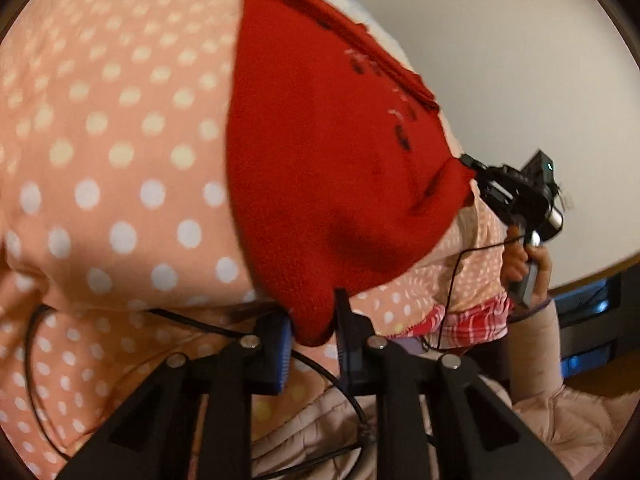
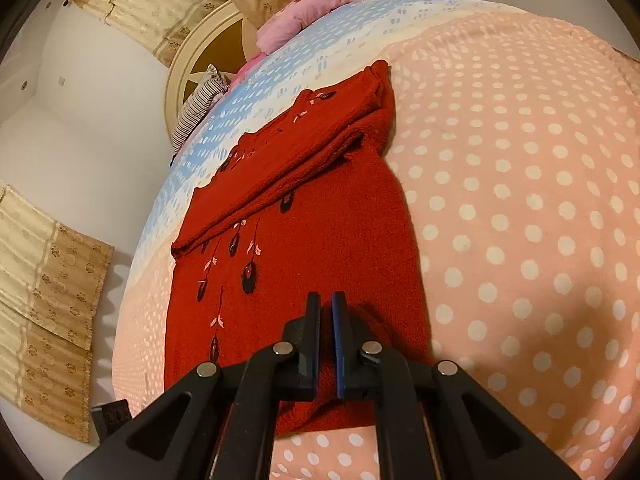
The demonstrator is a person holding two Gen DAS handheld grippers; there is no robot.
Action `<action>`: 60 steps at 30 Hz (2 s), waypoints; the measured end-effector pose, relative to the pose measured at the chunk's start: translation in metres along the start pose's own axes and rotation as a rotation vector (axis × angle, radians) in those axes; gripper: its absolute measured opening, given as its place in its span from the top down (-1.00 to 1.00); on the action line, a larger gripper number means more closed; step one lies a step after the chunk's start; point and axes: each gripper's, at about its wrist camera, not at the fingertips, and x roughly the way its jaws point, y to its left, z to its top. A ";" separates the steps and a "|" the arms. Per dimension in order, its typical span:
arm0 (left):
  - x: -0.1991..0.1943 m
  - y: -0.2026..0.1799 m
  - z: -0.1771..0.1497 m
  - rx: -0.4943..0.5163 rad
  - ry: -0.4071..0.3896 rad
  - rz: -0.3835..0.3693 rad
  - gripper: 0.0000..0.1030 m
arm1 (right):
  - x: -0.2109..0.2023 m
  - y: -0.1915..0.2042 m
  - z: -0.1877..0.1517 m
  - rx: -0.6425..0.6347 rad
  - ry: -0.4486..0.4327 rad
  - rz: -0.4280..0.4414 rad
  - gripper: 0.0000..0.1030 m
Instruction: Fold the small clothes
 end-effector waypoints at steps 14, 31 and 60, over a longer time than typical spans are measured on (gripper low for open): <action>-0.037 0.005 0.105 -0.044 -0.143 -0.088 0.65 | 0.015 0.000 0.024 0.021 -0.013 -0.023 0.91; -0.022 0.012 0.127 0.205 -0.256 0.228 -0.34 | 0.036 -0.008 0.029 0.045 -0.007 -0.059 0.91; 0.009 -0.009 0.108 0.250 -0.360 0.300 0.40 | 0.037 -0.012 0.028 0.051 -0.019 -0.058 0.91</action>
